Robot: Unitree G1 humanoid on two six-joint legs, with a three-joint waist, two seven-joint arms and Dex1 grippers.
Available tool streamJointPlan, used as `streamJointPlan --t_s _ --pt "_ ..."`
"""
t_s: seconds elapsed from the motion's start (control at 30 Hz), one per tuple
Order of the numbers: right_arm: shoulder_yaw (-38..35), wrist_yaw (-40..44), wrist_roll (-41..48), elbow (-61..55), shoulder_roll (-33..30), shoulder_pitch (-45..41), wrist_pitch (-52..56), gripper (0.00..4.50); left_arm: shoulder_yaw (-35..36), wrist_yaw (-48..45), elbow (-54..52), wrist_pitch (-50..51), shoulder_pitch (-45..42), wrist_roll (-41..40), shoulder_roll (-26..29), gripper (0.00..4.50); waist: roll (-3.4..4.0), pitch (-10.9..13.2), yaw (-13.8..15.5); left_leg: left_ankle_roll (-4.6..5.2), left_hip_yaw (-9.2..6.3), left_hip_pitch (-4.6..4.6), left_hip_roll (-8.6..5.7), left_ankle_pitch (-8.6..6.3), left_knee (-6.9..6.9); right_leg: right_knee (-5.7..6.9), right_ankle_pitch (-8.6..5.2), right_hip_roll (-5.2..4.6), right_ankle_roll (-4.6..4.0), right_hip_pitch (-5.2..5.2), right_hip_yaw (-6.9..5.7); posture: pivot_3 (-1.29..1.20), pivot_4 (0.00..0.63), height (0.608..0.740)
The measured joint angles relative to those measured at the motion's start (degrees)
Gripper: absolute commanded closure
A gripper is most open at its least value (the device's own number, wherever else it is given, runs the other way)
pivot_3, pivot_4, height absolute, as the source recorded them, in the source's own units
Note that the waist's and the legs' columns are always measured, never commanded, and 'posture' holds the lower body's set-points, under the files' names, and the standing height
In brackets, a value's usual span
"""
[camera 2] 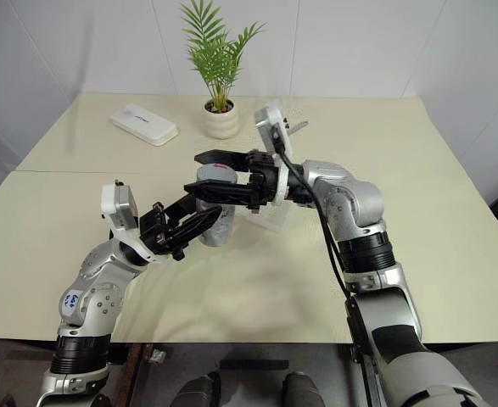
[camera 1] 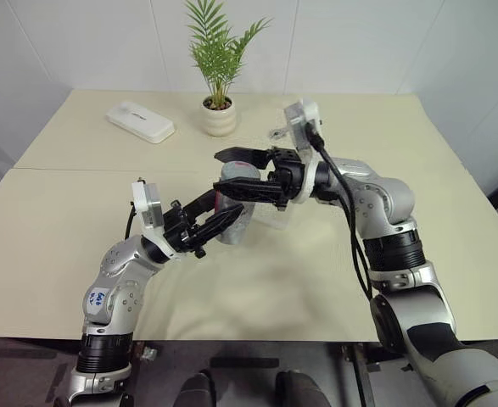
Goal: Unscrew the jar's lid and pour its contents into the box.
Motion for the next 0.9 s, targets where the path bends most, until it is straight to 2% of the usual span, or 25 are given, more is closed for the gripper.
streamJointPlan --t_s 0.43,0.9 --pt "-0.8 -0.2 -1.1 2.0 -0.5 -1.2 -1.8 0.04 0.0 0.5 -0.1 0.0 0.0 0.0 0.0 2.55 0.00 0.0 0.0 0.00 0.00 0.00 0.00 0.00 -0.01 -0.01 0.00 0.00 0.00 0.00 0.00 0.00 0.150 0.740" --pt "-2.9 3.2 0.6 6.0 -3.0 -0.3 -1.9 0.04 0.3 1.8 0.2 0.2 0.0 0.0 0.4 2.55 0.00 0.0 0.0 0.01 0.00 0.00 0.00 -0.01 -0.01 -0.01 0.00 0.00 0.00 0.00 0.00 0.00 0.150 0.740"
